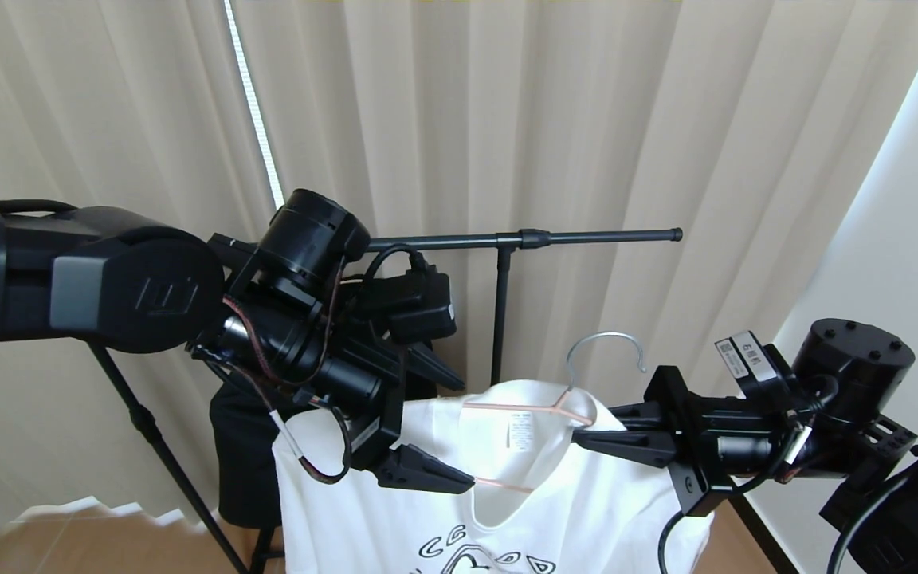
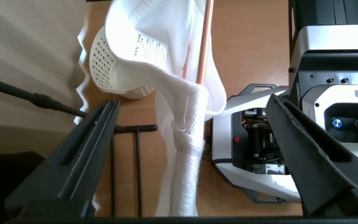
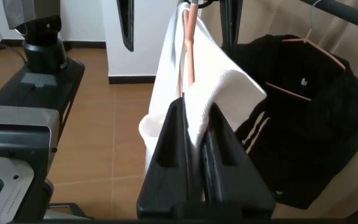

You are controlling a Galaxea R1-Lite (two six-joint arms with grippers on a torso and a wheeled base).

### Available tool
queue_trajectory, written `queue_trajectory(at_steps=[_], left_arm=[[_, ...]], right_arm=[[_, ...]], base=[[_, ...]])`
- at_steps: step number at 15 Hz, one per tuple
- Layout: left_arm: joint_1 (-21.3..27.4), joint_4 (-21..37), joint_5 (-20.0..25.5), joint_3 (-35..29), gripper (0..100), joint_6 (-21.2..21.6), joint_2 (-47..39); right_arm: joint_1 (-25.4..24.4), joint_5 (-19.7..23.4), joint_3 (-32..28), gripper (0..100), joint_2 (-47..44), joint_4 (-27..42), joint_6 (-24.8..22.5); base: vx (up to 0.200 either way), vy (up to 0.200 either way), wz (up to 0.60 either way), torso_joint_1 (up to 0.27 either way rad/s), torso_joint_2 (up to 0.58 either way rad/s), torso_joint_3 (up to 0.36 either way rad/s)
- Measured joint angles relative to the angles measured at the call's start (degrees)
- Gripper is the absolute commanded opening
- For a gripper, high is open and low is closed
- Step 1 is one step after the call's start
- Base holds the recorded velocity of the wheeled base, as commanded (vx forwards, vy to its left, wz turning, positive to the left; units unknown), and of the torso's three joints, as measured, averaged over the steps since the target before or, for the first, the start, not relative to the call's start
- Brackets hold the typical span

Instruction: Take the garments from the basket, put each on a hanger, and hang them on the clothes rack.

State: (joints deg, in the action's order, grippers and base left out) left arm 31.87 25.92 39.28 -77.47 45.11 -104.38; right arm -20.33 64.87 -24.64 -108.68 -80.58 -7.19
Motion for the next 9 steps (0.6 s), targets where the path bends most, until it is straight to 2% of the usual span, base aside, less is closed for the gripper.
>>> queue_trajectory(at_steps=[4, 5, 9], left_arm=[[0.05, -3.36, 0.0, 1.62, 100, 0.0, -0.48], [0.1, -3.75, 0.02, 2.11, 0, -0.02, -0.61], [0.13, -4.39, 0.02, 2.63, 0, -0.02, -1.24]], right_arm=[[-0.48, -0.02, 0.16, 0, 0.52, 0.02, -0.05], [-0.55, -0.02, 0.22, 0, 0.68, 0.04, -0.02], [-0.55, -0.05, 0.26, 0, 0.91, 0.02, -0.06]], base=[[0.0, 0.0, 0.0, 0.0, 0.0, 0.0], [0.0, 0.0, 0.0, 0.0, 0.0, 0.0], [0.0, 0.0, 0.0, 0.0, 0.0, 0.0]])
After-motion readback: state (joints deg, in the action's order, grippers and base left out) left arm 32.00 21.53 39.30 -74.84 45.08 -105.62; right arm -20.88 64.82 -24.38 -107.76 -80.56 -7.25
